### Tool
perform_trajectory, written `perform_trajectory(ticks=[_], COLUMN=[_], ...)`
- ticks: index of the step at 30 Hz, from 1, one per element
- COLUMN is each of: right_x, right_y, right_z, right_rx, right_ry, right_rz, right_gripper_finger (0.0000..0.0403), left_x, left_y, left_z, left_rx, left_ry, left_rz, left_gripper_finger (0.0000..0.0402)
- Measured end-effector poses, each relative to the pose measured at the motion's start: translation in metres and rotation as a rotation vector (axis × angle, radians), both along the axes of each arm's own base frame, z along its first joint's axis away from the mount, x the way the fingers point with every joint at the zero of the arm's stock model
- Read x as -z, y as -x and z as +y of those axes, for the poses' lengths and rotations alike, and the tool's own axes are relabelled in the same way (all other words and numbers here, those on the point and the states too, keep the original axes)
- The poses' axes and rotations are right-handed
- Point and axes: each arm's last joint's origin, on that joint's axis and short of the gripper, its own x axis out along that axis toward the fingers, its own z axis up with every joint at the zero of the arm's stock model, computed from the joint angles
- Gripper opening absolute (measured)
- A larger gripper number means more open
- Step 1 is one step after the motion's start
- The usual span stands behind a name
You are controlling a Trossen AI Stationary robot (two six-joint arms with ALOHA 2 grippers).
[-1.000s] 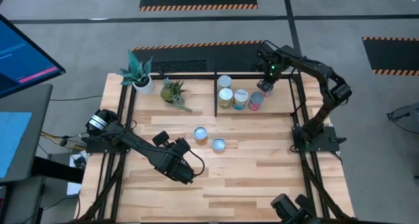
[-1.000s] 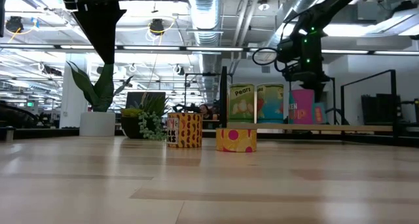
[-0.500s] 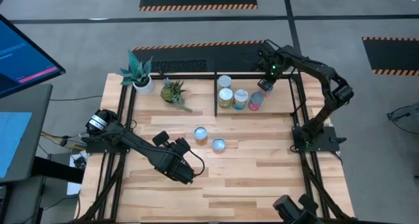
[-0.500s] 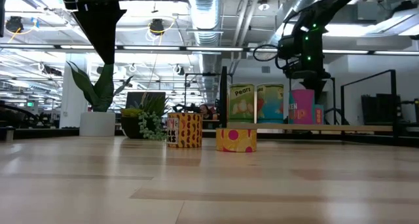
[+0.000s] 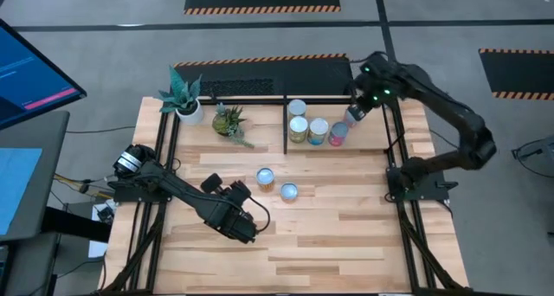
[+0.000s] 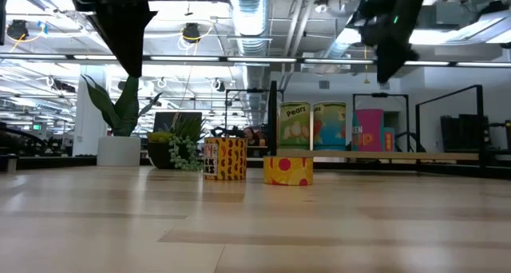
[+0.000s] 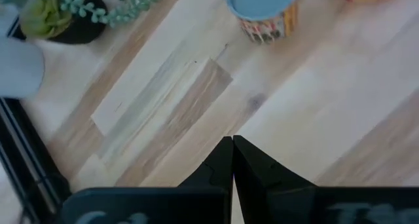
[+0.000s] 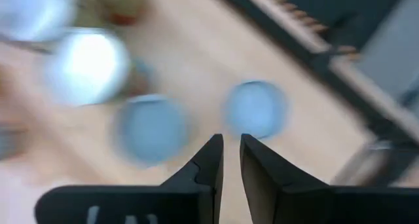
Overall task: Pick and place cans onto a shelf
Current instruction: Prepare the canned goods to the center of the table
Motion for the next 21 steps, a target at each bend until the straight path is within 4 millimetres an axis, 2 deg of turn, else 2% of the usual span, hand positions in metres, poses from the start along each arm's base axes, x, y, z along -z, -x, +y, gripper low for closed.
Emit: perform_trajectory(ticks=[4,8,13,17,21], right_x=[-0.025,-0.045,-0.066,-0.076,-0.078], right_y=[0.005,0.013,0.032,0.043,0.046], right_z=[0.042,0.084,0.132,0.165,0.194], right_rx=[-0.103,-0.224,-0.394,-0.609,-0.775], right_ry=[-0.037,-0.005,0.001,-0.05,-0.178], right_rz=[-0.188,-0.307,-0.489,-0.606,-0.626], right_gripper_finger=[0.0077,0.0077,0.0077,0.0077,0.0077], left_x=[0.0,0.001,0.001,0.002,0.003], left_y=[-0.004,-0.017,-0.027,-0.035,-0.046], left_z=[0.007,0.021,0.046,0.064,0.076], left_rx=[-0.038,0.135,0.323,0.431,0.519], left_ry=[-0.012,-0.011,-0.019,-0.035,0.062], left_rz=[-0.026,0.047,0.196,0.253,0.229], left_gripper_finger=[0.0,0.0002,0.0023,0.0047,0.0075])
